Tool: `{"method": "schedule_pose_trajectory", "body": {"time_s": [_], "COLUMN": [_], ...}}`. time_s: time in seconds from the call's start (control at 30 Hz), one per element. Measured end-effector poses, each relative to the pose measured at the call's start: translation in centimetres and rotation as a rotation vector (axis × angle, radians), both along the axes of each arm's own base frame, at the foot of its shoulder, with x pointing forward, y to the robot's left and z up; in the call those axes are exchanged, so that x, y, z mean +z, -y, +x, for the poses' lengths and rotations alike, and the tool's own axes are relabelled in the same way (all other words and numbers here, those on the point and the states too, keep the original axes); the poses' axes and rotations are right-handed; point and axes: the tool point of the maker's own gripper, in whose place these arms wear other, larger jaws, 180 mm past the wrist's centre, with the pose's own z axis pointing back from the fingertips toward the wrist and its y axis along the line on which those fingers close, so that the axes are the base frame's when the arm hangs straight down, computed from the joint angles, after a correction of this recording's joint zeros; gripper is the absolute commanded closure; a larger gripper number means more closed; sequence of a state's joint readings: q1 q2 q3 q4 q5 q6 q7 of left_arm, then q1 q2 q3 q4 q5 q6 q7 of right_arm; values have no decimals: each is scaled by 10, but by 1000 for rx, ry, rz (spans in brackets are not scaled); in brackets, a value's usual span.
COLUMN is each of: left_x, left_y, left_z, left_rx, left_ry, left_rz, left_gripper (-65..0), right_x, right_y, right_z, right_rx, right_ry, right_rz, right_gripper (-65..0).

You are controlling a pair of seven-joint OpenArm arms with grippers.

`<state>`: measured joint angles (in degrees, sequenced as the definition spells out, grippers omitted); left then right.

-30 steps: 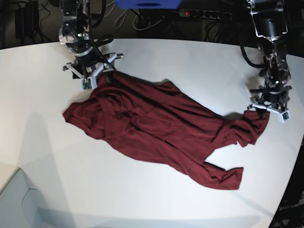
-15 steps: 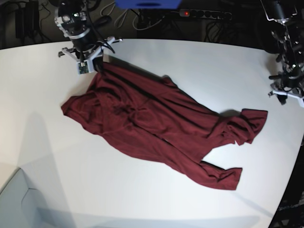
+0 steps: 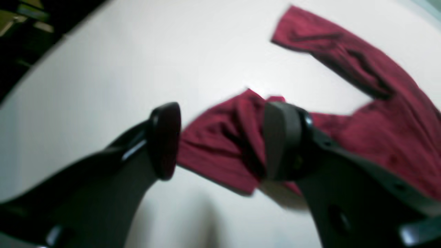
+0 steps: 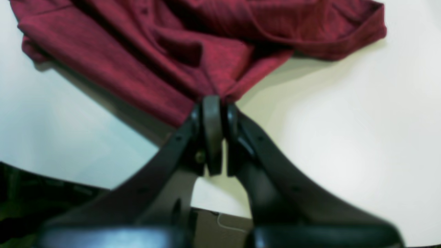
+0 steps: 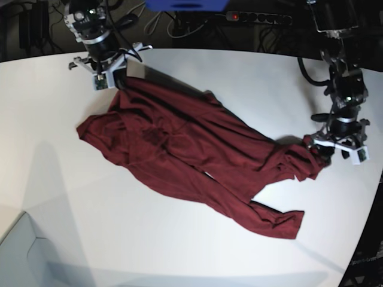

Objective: Layout the t-shirt on the table in an organized manner, then fold the t-shirt properly
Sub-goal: 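Release the shirt with the left gripper and raise it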

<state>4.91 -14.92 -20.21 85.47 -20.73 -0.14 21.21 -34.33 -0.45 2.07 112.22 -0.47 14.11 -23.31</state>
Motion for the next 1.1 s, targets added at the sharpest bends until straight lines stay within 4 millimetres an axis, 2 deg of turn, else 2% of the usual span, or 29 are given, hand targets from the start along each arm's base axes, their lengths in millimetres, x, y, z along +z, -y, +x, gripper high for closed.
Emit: {"method": "schedule_pose_trajectory", "body": {"time_s": [0.07,0.13,0.23,0.33,0.47,0.6,0.7,0.83,0.9,1.0,1.1], "left_x": [-13,-22,-21,-22,-24,-29,-35,-42,-54,-72,-71], "left_y": [14,27,36,36,39,56,46,0,-13,-11,-8], "left_z": [-5,-7,-2,-2,-3,-2,-5,-18,-25,-33,-25], "left_rx": [-36,-68,-99,-96,-101,-148,-123,2,30,36,33], "left_ry": [-44,-72,-63,-62,-69,-82,-97,-117,-150,-200,-196], "left_rz": [-4,-9,-10,-9,-12,-20,-15,-11,-6,-27,-42], "left_gripper": [-370,-371,-371,-395,-477,-523,-523,-522,-522,-522,-522], "right_x": [0,-1,-3,-6,-5,-5,-5,-5,-5,-5,-5], "right_y": [1,1,1,2,1,1,2,2,2,2,-1], "right_z": [0,-2,-6,-12,-11,-11,-10,-10,-9,-10,-10], "right_rx": [-1,1,1,0,0,0,1,1,2,2,7], "right_ry": [0,-5,-15,-32,-27,-28,-27,-25,-25,-25,-26], "right_rz": [-1,-3,-3,-5,-3,-3,-5,-5,-5,-5,-2], "right_gripper": [-4,-56,-147,-206,-215,-215,-215,-215,-215,-215,-215]}}
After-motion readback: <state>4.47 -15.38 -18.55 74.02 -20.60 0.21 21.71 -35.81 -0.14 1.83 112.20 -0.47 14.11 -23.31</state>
